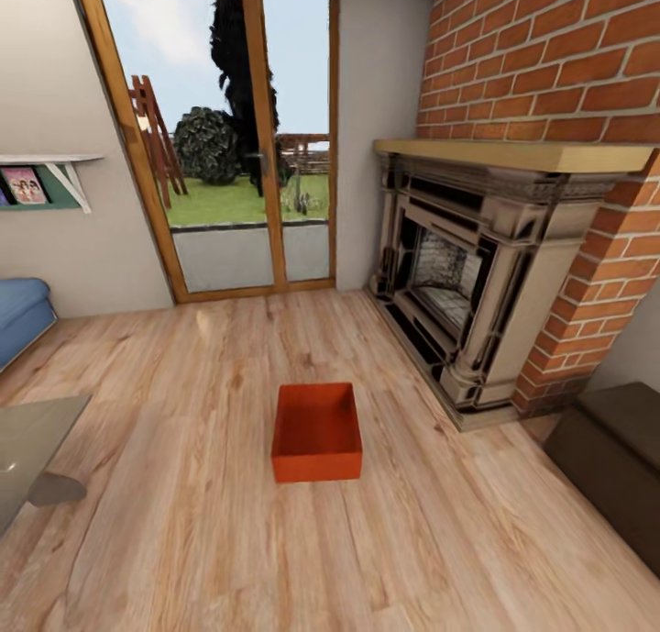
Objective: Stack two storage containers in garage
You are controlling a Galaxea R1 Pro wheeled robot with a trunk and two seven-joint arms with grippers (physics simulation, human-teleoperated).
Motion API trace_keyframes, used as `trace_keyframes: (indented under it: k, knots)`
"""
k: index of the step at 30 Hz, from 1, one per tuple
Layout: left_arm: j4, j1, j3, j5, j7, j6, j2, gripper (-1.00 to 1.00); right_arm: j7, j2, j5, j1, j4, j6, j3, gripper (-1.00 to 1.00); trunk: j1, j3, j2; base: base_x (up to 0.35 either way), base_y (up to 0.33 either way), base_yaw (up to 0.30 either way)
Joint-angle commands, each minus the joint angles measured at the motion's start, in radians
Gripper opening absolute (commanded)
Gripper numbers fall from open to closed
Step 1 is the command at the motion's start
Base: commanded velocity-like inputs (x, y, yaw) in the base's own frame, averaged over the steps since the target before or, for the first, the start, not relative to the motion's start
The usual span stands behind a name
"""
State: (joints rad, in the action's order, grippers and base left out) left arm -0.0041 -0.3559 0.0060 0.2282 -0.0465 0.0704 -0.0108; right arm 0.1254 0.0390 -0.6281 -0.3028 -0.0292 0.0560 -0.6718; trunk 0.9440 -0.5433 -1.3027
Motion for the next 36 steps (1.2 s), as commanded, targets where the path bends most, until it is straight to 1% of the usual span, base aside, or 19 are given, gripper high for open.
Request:
trace_keyframes:
  k: [1,7,36]
  knots:
    - [0.000,0.000,0.000,0.008,-0.003,0.005,0.000,1.00,0.000,0.001,-0.008,-0.001,-0.003,0.005,-0.008,1.00,0.001,-0.001,0.000,0.322,0.000,0.208]
    - [0.000,0.000,0.000,0.008,-0.003,0.005,0.000,1.00,0.000,0.001,-0.008,-0.001,-0.003,0.005,-0.008,1.00,0.001,-0.001,0.000,0.322,0.000,0.116]
    - [0.000,0.000,0.000,0.008,-0.003,-0.003,0.001,1.00,0.000,0.001,-0.008,-0.001,-0.003,0.005,-0.008,1.00,0.001,-0.001,0.000,0.322,0.000,0.001]
